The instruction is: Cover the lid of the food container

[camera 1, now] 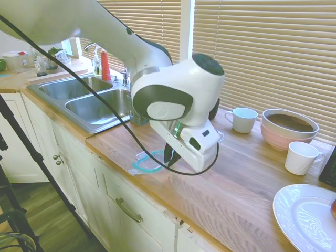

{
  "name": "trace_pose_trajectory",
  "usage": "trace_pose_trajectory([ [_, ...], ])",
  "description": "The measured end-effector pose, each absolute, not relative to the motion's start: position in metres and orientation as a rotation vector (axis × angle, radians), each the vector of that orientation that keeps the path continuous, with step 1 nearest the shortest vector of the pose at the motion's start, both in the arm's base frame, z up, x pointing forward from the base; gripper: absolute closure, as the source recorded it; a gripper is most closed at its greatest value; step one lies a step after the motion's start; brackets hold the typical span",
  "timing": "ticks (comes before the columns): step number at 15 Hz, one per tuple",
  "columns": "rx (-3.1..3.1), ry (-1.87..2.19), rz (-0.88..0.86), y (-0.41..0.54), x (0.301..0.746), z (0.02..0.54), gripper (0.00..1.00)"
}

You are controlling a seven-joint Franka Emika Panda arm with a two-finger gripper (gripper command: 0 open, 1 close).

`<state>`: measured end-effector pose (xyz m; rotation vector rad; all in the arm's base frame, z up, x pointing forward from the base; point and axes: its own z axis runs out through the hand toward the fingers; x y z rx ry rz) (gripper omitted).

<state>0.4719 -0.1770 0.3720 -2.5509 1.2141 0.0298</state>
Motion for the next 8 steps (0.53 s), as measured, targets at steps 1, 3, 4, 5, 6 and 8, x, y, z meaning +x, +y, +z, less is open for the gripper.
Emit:
trace_pose_trajectory([
  [1, -2.554, 1.224, 0.013, -0.175, 0.467, 0.386, 1.00],
  [3, -2.566, 1.231, -0.019, -0.173, 0.459, 0.406, 1.00],
  [4, -2.575, 1.236, -0.031, -0.171, 0.455, 0.416, 1.00],
  [5, -2.583, 1.241, -0.045, -0.168, 0.452, 0.426, 1.00],
  [6, -2.588, 1.240, -0.055, -0.165, 0.449, 0.434, 1.00],
  [8, -2.593, 1.245, -0.066, -0.160, 0.444, 0.448, 1.00],
])
